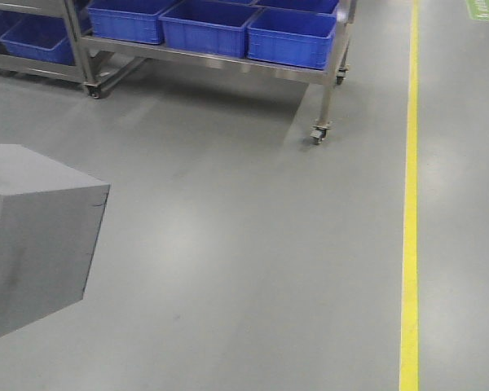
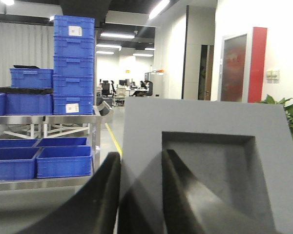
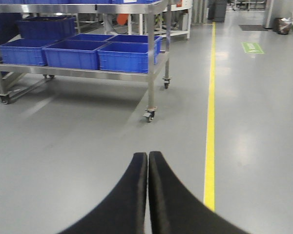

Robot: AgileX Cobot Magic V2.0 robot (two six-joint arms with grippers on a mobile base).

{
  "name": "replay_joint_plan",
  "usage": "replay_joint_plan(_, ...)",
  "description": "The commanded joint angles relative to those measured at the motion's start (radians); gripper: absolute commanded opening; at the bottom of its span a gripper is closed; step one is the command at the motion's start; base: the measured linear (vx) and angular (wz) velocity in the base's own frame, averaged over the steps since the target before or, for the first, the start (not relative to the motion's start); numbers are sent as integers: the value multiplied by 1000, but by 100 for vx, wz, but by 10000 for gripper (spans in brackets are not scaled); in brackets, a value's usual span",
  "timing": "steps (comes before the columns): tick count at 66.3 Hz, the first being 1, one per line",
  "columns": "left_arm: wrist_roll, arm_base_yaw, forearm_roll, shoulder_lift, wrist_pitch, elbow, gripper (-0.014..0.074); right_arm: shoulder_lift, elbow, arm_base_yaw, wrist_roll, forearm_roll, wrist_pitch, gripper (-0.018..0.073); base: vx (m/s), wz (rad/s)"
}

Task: Sort gray base to blue bin
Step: 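Hold the block in the left gripper while driving away from the table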

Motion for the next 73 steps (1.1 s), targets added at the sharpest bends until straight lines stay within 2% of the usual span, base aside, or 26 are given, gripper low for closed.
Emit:
replay_joint_plan(1, -13, -2, -10, 9, -97, -31, -6, -2, 2, 0, -13, -8, -75, -5, 9, -24)
replay_joint_plan(33, -13, -2, -10, 9, -97, -31, -6, -2, 2, 0, -13, -8, -75, -5, 13, -16)
replay_joint_plan(73, -13, -2, -10, 9, -97, -31, -6, -2, 2, 0, -13, -8, -75, -5, 27, 3)
